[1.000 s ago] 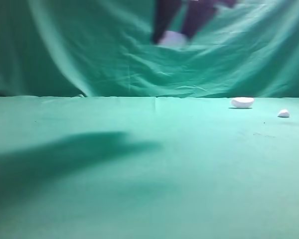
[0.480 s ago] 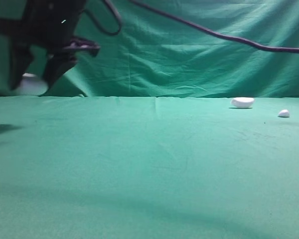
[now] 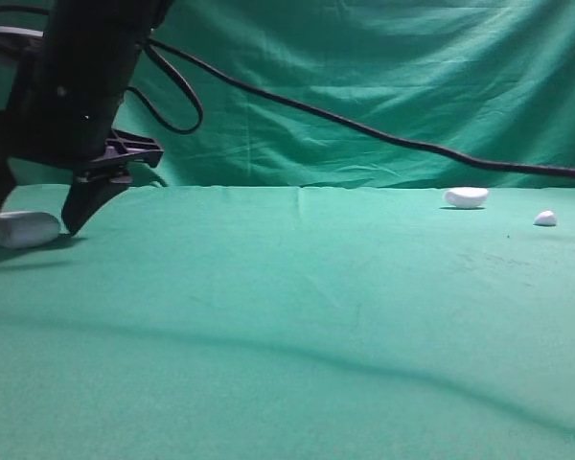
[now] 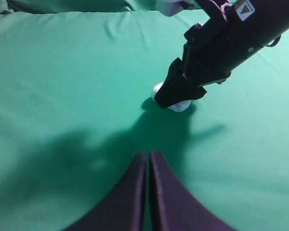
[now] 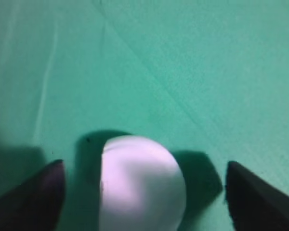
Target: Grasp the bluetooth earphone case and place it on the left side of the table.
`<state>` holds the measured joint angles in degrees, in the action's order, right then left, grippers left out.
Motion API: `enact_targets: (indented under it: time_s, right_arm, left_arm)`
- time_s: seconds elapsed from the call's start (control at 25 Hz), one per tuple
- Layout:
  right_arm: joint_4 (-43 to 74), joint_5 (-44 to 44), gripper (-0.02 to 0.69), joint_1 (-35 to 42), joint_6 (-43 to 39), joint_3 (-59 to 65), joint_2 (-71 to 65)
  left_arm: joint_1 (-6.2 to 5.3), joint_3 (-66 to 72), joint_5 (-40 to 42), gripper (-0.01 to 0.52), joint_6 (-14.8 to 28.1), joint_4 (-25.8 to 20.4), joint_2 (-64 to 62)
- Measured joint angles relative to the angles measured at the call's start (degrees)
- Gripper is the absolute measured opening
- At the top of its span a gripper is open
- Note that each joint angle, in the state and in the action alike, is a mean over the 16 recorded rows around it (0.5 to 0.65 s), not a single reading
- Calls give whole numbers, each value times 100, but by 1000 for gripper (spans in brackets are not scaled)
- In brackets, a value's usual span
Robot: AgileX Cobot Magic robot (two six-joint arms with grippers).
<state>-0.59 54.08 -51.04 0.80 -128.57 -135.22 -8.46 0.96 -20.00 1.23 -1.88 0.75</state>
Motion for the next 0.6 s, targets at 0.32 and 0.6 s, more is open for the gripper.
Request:
enact_targets:
  time_s: [0.32,0.6]
  right_arm:
    - [518,1466,128,154,-629,-416,1128]
    - [798,1804,2,501,-791,423,2570]
  left_arm:
    - [0,0,0,0,0,0,0]
    - [0,0,0,0,0,0,0]
